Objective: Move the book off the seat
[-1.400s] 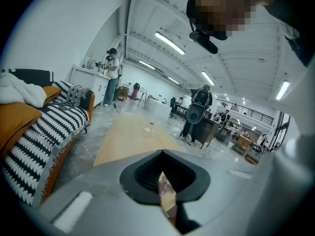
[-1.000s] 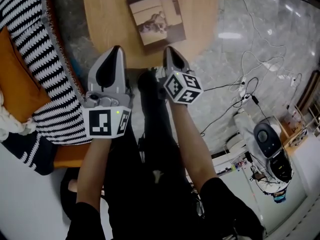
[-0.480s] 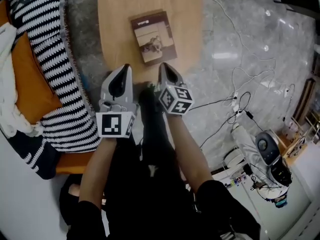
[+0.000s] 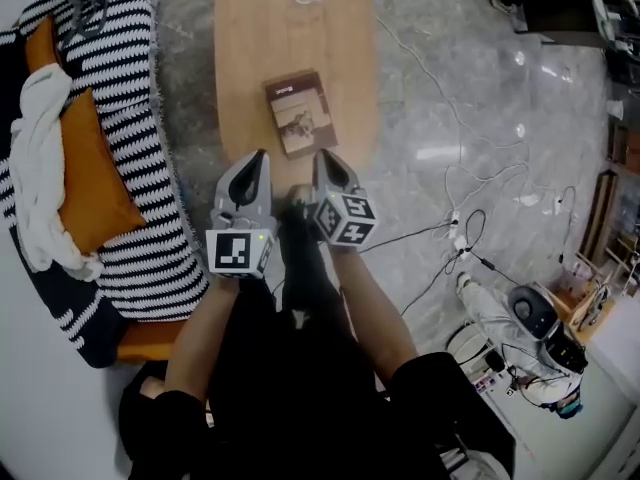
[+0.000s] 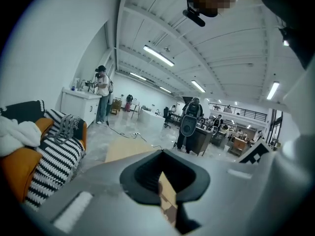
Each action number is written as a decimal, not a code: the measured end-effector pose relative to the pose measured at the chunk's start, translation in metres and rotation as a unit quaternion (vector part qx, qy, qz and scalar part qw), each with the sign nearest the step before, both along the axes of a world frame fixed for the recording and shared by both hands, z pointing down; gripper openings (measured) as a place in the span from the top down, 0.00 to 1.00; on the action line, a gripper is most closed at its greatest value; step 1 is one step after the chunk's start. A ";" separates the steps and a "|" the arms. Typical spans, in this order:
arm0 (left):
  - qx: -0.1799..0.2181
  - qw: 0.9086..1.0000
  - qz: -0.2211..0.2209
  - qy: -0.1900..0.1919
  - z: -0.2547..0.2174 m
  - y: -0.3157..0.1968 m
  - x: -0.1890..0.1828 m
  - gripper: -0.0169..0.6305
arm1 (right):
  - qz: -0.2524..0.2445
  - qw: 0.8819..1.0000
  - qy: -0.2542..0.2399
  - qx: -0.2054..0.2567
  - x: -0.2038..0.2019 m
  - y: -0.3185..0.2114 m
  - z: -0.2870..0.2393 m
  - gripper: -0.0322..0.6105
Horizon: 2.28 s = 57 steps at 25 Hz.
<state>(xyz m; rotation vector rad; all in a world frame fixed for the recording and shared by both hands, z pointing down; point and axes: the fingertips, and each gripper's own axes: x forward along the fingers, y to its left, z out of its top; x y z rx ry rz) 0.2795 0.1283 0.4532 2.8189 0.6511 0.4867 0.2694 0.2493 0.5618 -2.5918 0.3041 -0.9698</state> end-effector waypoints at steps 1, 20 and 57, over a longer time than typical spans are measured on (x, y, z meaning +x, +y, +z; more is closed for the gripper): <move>0.002 1.000 0.003 0.001 -0.010 -0.001 -0.004 0.96 | -0.001 1.000 0.005 0.000 -0.003 -0.001 -0.013 0.94; 0.005 0.997 -0.019 0.071 -0.157 -0.016 -0.044 0.96 | -0.004 0.983 0.184 -0.008 -0.029 -0.003 -0.243 0.94; 0.011 0.993 -0.006 0.119 -0.213 0.004 -0.069 0.96 | -0.054 0.960 0.276 -0.008 -0.059 0.008 -0.318 0.94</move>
